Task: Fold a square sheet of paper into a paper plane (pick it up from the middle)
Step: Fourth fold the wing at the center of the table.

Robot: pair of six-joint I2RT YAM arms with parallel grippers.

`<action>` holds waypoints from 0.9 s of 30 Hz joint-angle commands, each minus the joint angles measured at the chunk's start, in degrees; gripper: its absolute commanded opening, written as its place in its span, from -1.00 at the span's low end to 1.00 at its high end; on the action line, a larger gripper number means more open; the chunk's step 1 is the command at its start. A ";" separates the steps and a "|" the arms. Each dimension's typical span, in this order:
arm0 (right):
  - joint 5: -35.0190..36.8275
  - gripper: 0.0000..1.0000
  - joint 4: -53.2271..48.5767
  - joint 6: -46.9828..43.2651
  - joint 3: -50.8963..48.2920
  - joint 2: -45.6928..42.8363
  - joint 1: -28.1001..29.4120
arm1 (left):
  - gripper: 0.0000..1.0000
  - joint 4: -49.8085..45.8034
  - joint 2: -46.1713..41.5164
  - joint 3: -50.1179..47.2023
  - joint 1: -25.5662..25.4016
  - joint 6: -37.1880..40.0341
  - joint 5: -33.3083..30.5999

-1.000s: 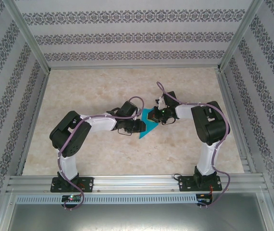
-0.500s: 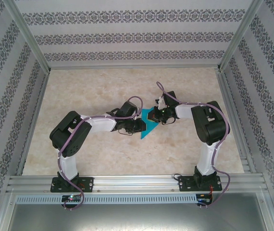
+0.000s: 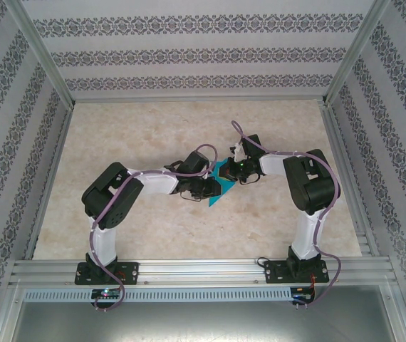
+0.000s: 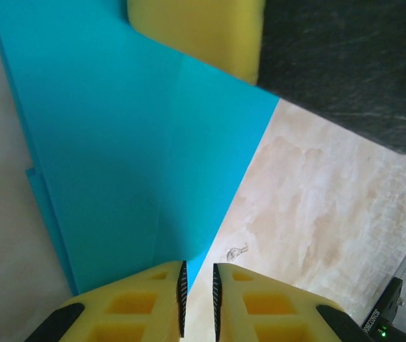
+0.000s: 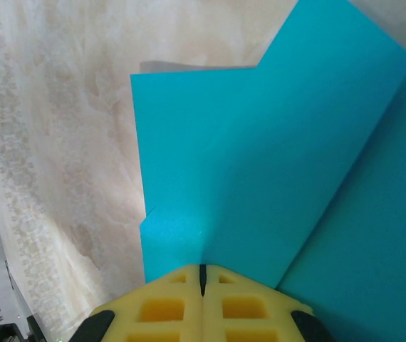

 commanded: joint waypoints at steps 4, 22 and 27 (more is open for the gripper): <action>7.04 -1.00 -7.20 -1.12 -1.83 4.14 -0.55 | -0.58 3.89 -0.08 -3.11 -1.29 -5.27 1.54; 8.11 -1.00 -8.73 -1.04 -1.48 4.99 -0.53 | -0.65 2.51 -2.69 -9.66 -4.89 -8.83 -0.90; 8.34 -1.00 -8.89 -1.03 -1.39 5.11 -0.49 | -0.80 -1.33 -4.28 -10.96 -6.66 -7.97 -1.48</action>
